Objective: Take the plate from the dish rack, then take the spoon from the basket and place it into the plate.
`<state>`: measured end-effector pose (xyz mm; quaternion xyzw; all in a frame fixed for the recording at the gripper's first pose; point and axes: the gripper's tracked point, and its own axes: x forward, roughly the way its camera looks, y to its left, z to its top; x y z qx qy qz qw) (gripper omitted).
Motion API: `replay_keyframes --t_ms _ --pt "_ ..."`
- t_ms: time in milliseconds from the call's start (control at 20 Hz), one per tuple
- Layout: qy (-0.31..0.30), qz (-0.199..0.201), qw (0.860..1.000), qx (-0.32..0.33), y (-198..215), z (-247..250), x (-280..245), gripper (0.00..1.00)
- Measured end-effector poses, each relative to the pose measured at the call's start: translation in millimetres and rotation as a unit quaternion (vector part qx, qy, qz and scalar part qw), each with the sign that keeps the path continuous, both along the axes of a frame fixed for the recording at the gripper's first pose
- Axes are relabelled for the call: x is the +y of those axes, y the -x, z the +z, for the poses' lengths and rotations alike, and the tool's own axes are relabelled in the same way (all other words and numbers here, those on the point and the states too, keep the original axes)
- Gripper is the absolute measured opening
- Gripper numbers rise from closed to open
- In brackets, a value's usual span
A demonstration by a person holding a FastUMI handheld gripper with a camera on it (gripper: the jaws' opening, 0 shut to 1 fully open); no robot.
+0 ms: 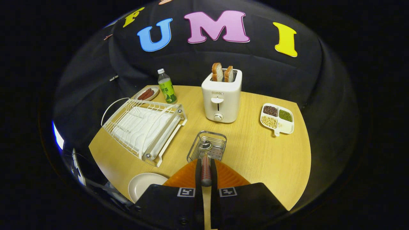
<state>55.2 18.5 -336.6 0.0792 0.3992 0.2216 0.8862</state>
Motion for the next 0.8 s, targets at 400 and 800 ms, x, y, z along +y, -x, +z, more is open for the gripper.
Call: replay_keyframes --t_ms 400,800 --pt "-0.045 0.054 0.997 -0.042 76 70 11 0.12" --pt "-0.044 0.124 0.991 0.032 168 13 58 0.12"
